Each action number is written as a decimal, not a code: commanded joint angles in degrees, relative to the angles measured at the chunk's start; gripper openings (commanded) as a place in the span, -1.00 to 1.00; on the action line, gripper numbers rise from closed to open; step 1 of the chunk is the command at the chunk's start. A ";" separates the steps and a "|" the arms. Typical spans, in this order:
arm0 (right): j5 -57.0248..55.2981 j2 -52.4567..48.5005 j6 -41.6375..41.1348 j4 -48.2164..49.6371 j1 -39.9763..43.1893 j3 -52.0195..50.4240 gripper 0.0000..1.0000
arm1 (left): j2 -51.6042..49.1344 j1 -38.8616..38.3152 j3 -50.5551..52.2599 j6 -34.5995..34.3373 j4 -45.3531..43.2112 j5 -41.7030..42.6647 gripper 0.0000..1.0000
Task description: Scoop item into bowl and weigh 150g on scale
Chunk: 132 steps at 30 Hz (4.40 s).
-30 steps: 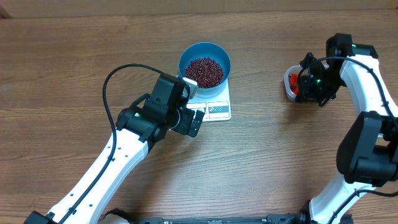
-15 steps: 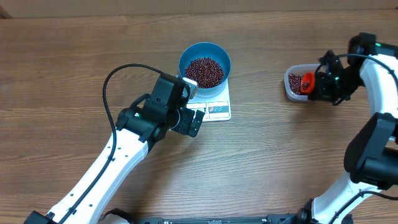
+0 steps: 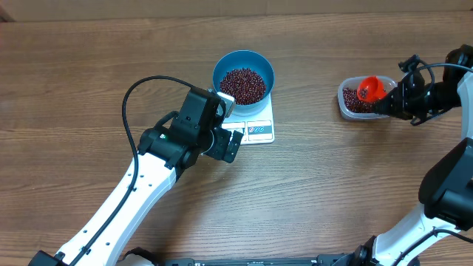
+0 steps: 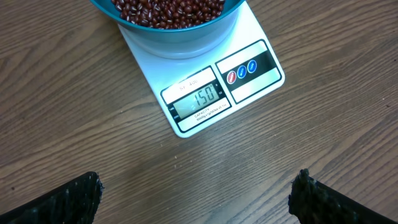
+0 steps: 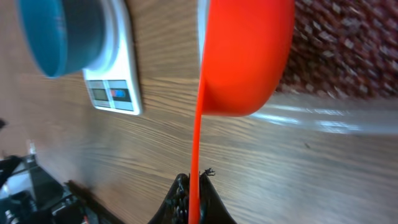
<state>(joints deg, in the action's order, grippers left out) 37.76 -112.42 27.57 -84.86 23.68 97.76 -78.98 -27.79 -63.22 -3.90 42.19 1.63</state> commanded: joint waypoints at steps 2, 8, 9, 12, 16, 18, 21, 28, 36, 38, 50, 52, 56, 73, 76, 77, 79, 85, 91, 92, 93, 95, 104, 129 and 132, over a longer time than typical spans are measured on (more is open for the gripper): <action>5.99 2.49 2.54 0.11 -2.45 1.70 -0.93 | -0.09 -0.39 0.17 1.36 -0.07 -0.17 0.98; 8.66 3.19 2.38 1.01 -8.00 1.75 -0.93 | -0.09 -0.39 0.17 1.36 -0.07 -0.17 0.99; 8.85 3.21 1.79 1.53 -9.16 1.75 -0.93 | -0.09 -0.39 0.17 1.36 -0.07 -0.17 0.99; 8.81 3.23 -0.74 3.56 -12.46 1.75 -0.93 | -0.09 -0.39 0.17 1.36 -0.07 -0.17 1.00; 8.63 3.23 -3.96 6.82 -16.85 1.77 -0.93 | -0.09 -0.39 0.17 1.33 -0.07 -0.17 0.99; 8.52 3.23 -5.33 8.07 -18.58 2.05 -0.93 | -0.09 -0.39 0.17 1.36 -0.07 -0.17 0.99; 7.74 3.23 -6.84 9.05 -20.90 3.54 -0.93 | -0.09 -0.39 0.17 1.36 -0.07 -0.17 0.99; 2.25 3.23 -10.40 10.54 -26.36 8.81 -0.93 | -0.09 -0.39 0.17 1.36 -0.07 -0.17 0.99; -8.07 3.23 -14.58 13.55 -33.53 11.08 -0.93 | -0.09 -0.39 0.17 1.33 -0.07 -0.17 0.99; -9.84 3.23 -15.58 14.40 -34.91 11.08 -0.92 | -0.09 -0.39 0.17 1.36 -0.07 -0.17 0.99; -21.62 3.23 -17.40 17.18 -42.45 11.08 -0.93 | -0.09 -0.39 0.17 1.36 -0.07 -0.17 0.99; -23.71 3.23 -18.25 17.40 -43.30 11.08 -0.93 | -0.09 -0.39 0.17 1.36 -0.07 -0.17 0.99; -25.77 3.23 -18.60 17.55 -44.24 11.08 -0.93 | -0.09 -0.39 0.17 1.36 -0.07 -0.17 0.99; -25.73 3.23 -18.14 17.57 -44.26 11.08 -0.93 | -0.09 -0.39 0.17 1.36 -0.07 -0.17 0.99; -25.75 3.23 -17.09 17.57 -44.37 11.08 -0.93 | -0.09 -0.39 0.17 1.36 -0.07 -0.15 0.99; -25.79 3.23 -16.79 17.57 -44.48 11.08 -0.93 | -0.09 -0.39 0.17 1.36 -0.07 -0.17 0.99; -26.40 3.23 -16.65 17.73 -44.74 11.08 -0.93 | -0.09 -0.39 0.17 1.36 -0.07 -0.17 0.99; -29.07 3.23 -16.63 18.53 -46.18 11.08 -0.93 | -0.09 -0.39 0.17 1.36 -0.07 -0.17 0.99; -32.44 3.23 -16.63 18.84 -47.74 11.08 -0.93 | -0.09 -0.39 0.17 1.36 -0.07 -0.17 0.99; -32.68 3.23 -16.63 18.84 -47.84 11.08 -0.93 | -0.09 -0.39 0.17 1.36 -0.07 -0.17 0.99; -32.81 3.23 -16.63 18.84 -47.84 11.08 -0.93 | -0.09 -0.39 0.17 1.36 -0.07 -0.17 0.99; -32.81 3.23 -16.63 18.82 -47.84 11.08 -0.93 | -0.09 -0.39 0.17 1.36 -0.07 -0.17 0.99; -32.59 3.23 -16.68 18.84 -47.84 11.08 -0.93 | -0.09 -0.39 0.17 1.33 -0.07 -0.17 0.99; 4.74 6.91 -13.03 16.83 -29.64 11.08 -0.93 | -0.09 -0.39 0.17 1.33 -0.07 -0.17 0.99; 8.87 7.34 -12.02 15.63 -25.90 11.08 -0.93 | -0.09 -0.39 0.17 1.36 -0.07 -0.17 0.99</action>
<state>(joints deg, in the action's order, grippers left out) 38.35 -107.98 13.34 -68.73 -5.37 106.96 -78.98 -27.79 -63.22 -3.88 42.17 1.63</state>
